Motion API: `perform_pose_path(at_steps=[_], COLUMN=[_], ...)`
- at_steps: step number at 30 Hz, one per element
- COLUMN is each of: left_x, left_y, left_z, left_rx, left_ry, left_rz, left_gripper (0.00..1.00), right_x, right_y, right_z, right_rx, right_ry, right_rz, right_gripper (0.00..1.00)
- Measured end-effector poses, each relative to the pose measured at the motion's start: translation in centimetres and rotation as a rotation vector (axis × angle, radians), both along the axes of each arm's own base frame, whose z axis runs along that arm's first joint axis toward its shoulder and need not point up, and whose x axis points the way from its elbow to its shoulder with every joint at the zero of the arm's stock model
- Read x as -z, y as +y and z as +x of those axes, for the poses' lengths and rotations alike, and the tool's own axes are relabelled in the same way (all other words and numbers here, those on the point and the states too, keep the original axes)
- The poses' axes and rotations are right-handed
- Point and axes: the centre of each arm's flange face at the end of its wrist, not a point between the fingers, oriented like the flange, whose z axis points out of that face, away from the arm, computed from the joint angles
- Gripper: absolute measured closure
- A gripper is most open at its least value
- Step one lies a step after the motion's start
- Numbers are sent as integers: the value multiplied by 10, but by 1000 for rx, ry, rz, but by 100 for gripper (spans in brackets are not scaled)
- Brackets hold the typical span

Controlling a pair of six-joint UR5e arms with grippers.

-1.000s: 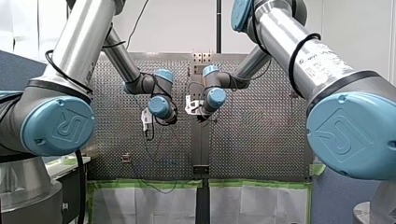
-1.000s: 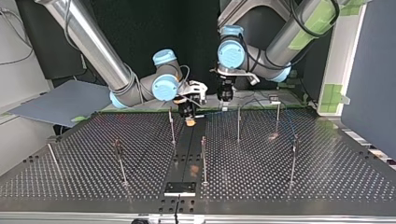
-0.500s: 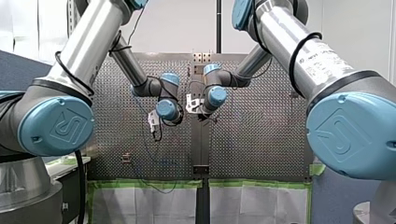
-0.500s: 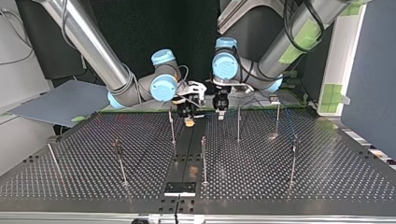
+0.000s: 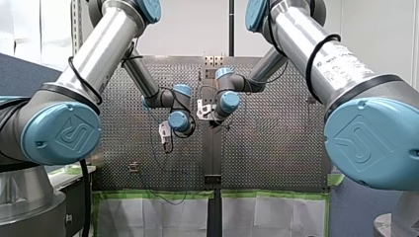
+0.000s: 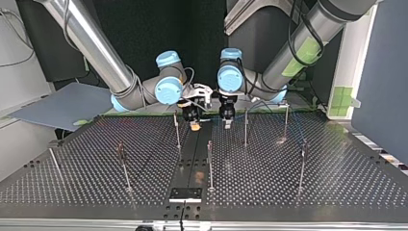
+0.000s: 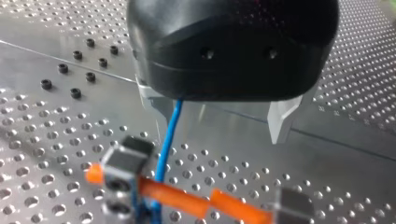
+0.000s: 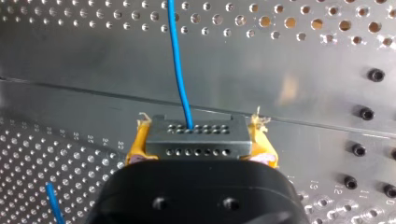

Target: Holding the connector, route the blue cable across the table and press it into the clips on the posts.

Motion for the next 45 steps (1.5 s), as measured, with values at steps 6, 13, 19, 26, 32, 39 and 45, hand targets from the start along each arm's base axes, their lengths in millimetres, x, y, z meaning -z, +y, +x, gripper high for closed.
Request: perform_pose_path(at_steps=[6, 13, 19, 26, 32, 39, 45], left_x=[-1, -2, -6, -34, -62, -95, -123], left_y=[1, 0, 1, 4, 5, 9, 13], left_z=[-2, -3, -5, -8, -14, -23, -33], left_rx=[-31, -35, -36, -39, -37, -51, -66], left_ry=[0, 1, 14, -6, -30, -50, -64], left_rz=[11, 14, 16, 5, -3, 4, 4], left_gripper=[63, 100, 100, 100, 100, 100, 100], right_x=[0, 0, 0, -14, -46, -86, -118], right_y=[0, 0, -1, -1, 0, 2, 5], right_z=[0, 0, -1, -2, -5, -14, -27], right_rx=[0, 1, 2, 4, 8, 16, 28], right_ry=[0, 0, 0, -13, -49, -87, -100], right_rz=[-2, -2, -2, -16, -46, -71, -81], right_gripper=[100, 100, 100, 100, 100, 100, 100])
